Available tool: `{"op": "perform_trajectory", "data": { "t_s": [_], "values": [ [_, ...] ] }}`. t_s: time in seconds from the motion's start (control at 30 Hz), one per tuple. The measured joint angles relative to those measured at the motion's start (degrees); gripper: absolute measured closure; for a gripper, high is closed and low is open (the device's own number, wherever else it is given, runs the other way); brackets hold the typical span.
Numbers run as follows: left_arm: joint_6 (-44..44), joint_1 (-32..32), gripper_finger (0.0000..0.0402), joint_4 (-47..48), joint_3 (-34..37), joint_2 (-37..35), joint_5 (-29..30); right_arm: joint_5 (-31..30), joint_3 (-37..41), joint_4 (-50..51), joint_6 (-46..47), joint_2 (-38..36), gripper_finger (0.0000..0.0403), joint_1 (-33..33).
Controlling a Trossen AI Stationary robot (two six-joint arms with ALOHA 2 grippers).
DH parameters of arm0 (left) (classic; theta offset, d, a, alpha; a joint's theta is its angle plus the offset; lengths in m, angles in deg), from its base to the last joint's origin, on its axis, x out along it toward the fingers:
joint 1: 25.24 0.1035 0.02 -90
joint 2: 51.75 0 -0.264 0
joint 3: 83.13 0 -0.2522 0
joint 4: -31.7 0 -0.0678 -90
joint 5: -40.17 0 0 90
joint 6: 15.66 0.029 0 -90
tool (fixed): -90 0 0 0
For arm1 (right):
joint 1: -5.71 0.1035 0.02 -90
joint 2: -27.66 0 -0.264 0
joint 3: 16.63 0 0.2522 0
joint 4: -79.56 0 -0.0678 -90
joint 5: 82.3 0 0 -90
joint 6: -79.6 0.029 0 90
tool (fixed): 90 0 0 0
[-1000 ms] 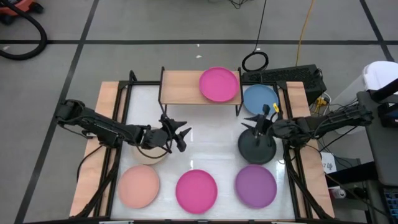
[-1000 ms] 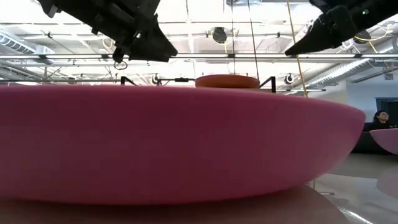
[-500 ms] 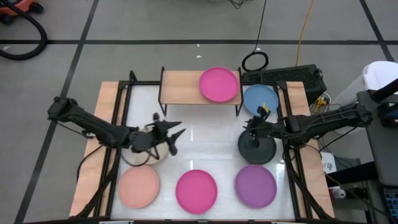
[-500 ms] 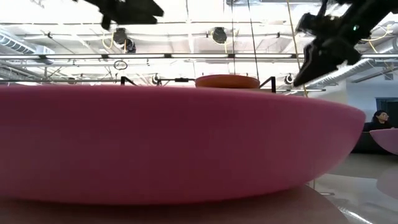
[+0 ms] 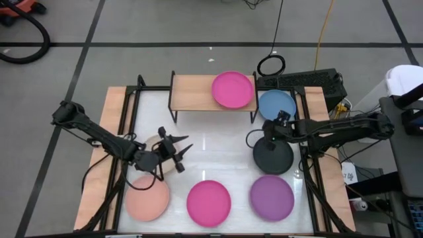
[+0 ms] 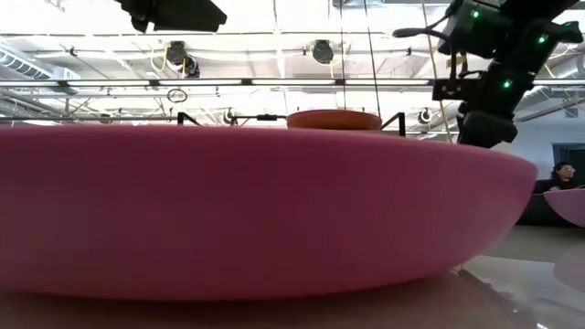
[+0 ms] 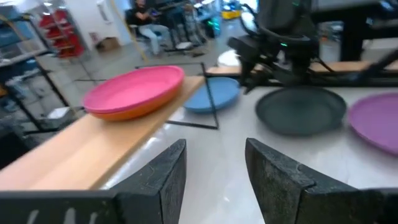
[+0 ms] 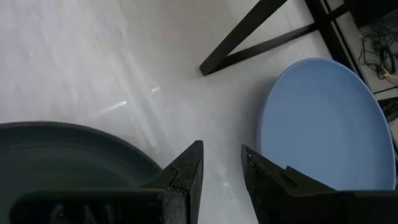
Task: Place and stack plates onto a shelf
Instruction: Stack the blue plate on the pink plate
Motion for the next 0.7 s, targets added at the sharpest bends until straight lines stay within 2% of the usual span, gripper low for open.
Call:
{"op": "perform_trajectory", "data": {
  "t_s": [0.23,0.43,0.57,0.7],
  "values": [
    [-4.5,0.4,0.0232,-1.5,0.0,-0.1,-1.5,-0.1,2.7,-3.9,-2.9,0.0,0.0312,-3.9],
    [-5.3,0.9,0.0232,-4.9,4.4,-0.4,2.8,0.1,3.3,-3.8,-2.7,0.0,0.0312,-7.7],
    [-4.7,1.6,0.0232,-15.3,10.7,-3.4,3.0,0.1,4.1,-3.9,-3.6,0.0,0.0312,-9.8],
    [-0.3,1.6,0.0242,-29.3,18.0,-8.0,-2.3,0.2,5.2,-5.8,-4.4,0.0,0.0312,-11.4]
  ]
}}
